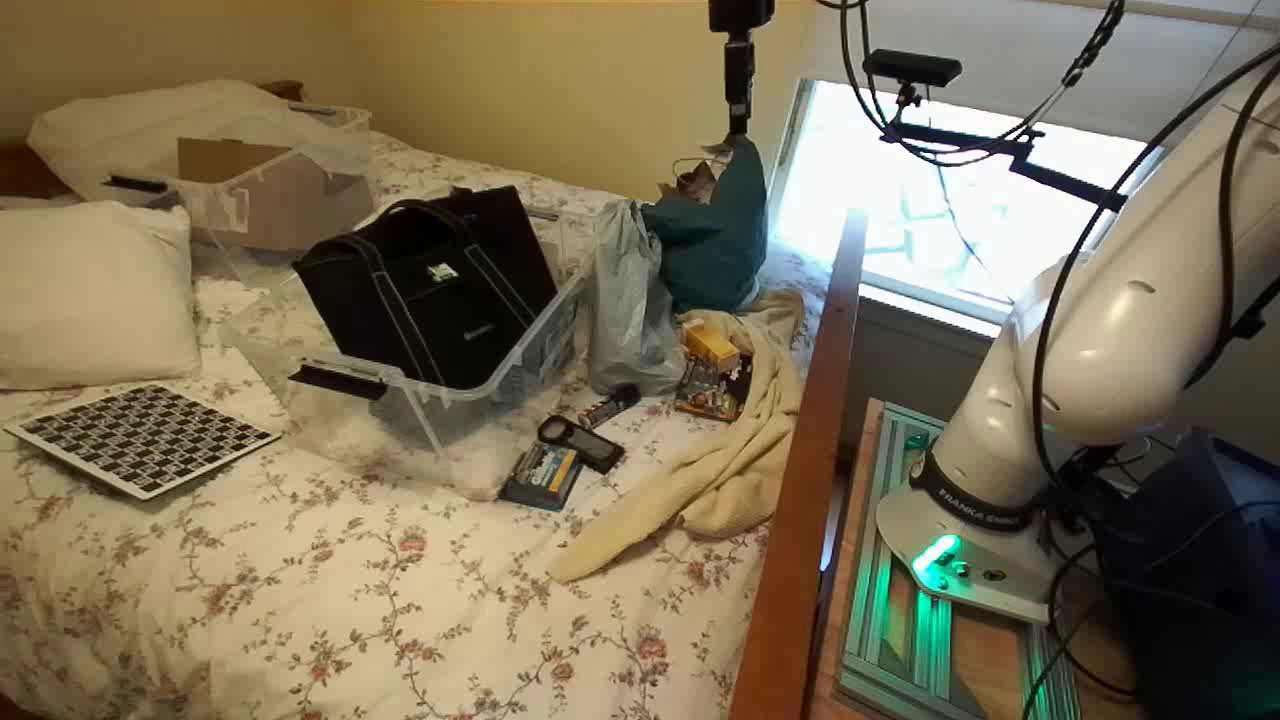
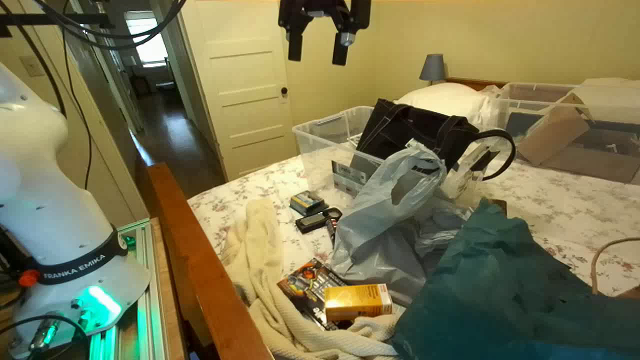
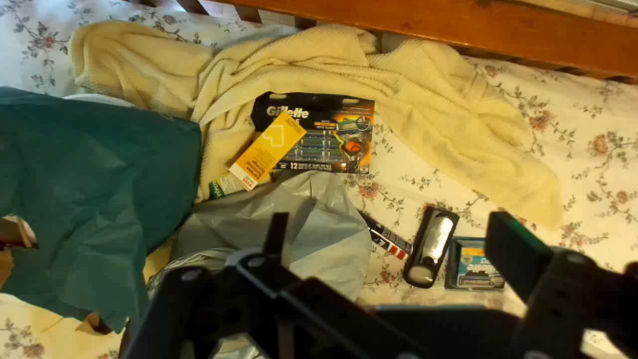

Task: Remove the white box from the front small pocket of the black bag and put it in the big pocket

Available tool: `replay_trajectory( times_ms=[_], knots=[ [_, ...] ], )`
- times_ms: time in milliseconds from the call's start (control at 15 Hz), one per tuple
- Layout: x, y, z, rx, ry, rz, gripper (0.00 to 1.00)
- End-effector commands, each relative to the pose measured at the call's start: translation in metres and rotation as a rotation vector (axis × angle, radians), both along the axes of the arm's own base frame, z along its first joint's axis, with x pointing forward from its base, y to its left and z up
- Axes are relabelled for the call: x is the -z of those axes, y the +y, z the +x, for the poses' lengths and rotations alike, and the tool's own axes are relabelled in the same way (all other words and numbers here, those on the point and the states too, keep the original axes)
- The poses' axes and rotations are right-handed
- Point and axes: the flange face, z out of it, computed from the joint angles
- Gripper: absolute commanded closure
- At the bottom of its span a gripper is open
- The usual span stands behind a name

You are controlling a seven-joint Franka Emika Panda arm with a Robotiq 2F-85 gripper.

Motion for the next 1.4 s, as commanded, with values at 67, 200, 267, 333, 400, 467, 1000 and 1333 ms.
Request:
replay_trajectory(
  times_ms=[67,200,267,333,400,467,1000,1333],
  knots=[
    [-0.001,0.000,0.000,0.000,0.001,0.000,0.00],
    [0.000,0.000,0.000,0.000,0.001,0.000,0.00],
    [0.000,0.000,0.000,0.000,0.001,0.000,0.00],
    [0.000,0.000,0.000,0.000,0.001,0.000,0.00],
    [0.000,0.000,0.000,0.000,0.001,0.000,0.00],
    [0.000,0.000,0.000,0.000,0.001,0.000,0.00],
    [0.011,0.106,0.079,-0.338,0.038,-0.055,0.00],
    [0.014,0.158,0.137,-0.441,-0.029,-0.055,0.00]
  ],
)
